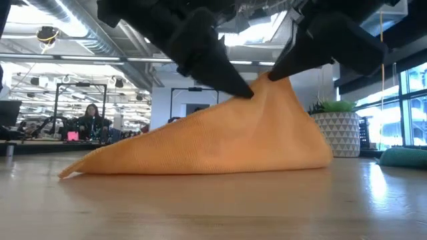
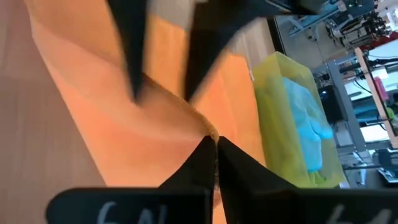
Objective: Fold microfiber towels
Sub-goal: Fold the orange cloth
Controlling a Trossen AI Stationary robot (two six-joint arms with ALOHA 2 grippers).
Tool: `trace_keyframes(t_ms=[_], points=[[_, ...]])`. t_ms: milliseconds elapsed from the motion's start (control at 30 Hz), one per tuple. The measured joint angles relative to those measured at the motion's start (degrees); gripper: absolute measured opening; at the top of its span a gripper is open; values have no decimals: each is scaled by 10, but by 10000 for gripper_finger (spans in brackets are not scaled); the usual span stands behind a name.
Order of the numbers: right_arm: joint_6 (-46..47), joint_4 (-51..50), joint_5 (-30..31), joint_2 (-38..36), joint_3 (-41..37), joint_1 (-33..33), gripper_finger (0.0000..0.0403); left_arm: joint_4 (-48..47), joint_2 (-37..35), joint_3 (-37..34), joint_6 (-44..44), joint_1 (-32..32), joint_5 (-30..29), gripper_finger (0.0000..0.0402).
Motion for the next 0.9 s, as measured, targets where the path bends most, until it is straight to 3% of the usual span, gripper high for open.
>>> trace_keyframes(t_ms=[233, 533, 900], points=[[50, -53, 0, 0, 0, 0, 15, -80, 0, 0, 10, -22, 49, 149], [85, -69, -5, 0, 0, 9, 15, -159, -4, 0, 26, -81, -69, 149], [87, -83, -16, 0, 0, 9, 15, -275, -4, -5, -71, -107, -72, 149]])
